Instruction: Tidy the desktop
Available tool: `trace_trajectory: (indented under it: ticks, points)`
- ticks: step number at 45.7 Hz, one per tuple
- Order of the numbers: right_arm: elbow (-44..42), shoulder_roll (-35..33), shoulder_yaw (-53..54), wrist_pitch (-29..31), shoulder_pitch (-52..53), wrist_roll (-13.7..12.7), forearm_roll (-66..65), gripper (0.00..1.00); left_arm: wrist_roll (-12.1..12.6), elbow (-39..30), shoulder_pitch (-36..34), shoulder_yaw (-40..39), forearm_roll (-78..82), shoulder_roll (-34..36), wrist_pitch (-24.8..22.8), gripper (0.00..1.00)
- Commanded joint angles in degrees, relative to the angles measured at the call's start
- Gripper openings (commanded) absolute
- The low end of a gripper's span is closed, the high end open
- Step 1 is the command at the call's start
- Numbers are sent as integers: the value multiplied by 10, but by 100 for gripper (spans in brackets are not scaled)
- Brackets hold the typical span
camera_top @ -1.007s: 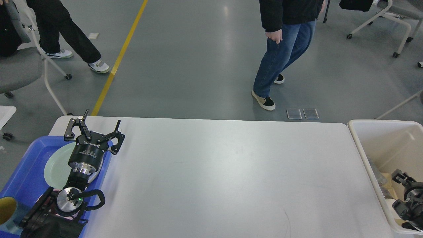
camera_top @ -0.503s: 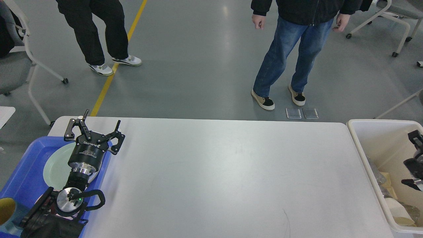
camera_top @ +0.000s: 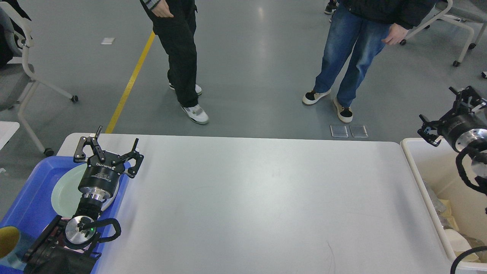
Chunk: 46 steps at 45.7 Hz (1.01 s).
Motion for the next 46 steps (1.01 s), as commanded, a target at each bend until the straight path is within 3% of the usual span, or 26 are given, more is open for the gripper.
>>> trace_trajectory:
  ticks: [1,3,9,12,24,35,46]
  points:
    - [17,44,38,57,-46,70,-6,100,0,0,0,0,0,0,0,96]
    - [14,55,38,55,-52,88,-9,100,0,0,0,0,0,0,0,96]
    - [14,120,64,53,-88,178,-57,100,0,0,-1,0,0,0,0,96]
    - [18,139,86,55,-102,197,-70,100,0,0,0,0,0,0,0,96]
    - [44,179,104,75,-135,200,-69,100,0,0,-1,0,0,0,0,96]
    - [44,181,95,77,-135,182,-62,100,0,0,0,0,0,0,0,96]
    - [52,182,102,79,-133,190,-62,100,0,1,0,0,0,0,0,96]
